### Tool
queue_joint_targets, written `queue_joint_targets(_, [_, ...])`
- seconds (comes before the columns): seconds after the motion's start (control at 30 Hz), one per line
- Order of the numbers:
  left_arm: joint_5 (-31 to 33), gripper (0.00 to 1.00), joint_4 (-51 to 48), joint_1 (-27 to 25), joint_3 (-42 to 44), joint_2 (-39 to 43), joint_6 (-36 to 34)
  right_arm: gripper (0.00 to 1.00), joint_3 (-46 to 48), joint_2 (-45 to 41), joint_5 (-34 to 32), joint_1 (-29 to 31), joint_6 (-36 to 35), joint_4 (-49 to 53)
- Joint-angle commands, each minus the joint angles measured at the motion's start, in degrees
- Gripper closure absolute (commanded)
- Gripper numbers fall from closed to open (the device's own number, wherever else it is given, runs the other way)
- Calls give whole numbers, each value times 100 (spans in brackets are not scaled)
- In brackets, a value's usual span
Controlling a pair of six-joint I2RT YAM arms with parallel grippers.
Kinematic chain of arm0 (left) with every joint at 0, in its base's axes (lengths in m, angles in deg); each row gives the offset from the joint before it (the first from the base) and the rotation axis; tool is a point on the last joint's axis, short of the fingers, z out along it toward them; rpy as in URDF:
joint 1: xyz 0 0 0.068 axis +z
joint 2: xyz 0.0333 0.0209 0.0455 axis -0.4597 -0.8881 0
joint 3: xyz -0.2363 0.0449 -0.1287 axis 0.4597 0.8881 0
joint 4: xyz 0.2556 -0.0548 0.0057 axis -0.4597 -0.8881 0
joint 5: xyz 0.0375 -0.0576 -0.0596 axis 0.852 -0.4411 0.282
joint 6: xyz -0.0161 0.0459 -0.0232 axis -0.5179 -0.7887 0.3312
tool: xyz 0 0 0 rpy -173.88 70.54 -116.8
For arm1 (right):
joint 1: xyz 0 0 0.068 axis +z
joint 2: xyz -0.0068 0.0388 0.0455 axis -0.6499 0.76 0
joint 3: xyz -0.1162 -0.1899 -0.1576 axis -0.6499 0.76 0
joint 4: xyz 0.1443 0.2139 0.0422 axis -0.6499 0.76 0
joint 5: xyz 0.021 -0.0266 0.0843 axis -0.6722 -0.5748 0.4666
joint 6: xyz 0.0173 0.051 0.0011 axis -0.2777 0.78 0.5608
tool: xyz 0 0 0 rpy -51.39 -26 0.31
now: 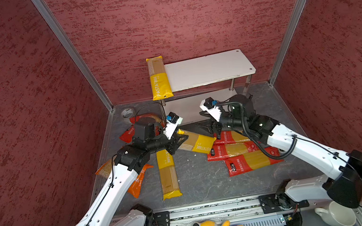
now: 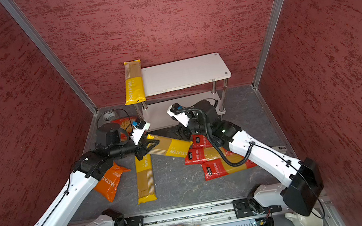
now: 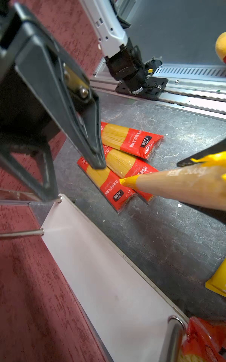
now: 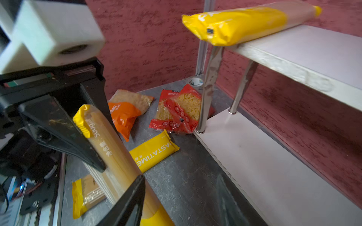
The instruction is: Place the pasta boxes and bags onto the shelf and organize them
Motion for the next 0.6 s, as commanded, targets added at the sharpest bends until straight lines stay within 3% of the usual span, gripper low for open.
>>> queue_joint_targets(0.0, [-56,100,554,-131,-379,200,-494,43,-472,400,977,-1,-1266,1187])
queue_joint_targets(0.27, [128,100,583,-210,-412,161,-799,43,-329,301,1555,8,-1727,1541])
queue_joint_targets(0.57, [-105,100,635,-209,-590,-83,-1110,42,-104,363,1358,-51,-2130,1608])
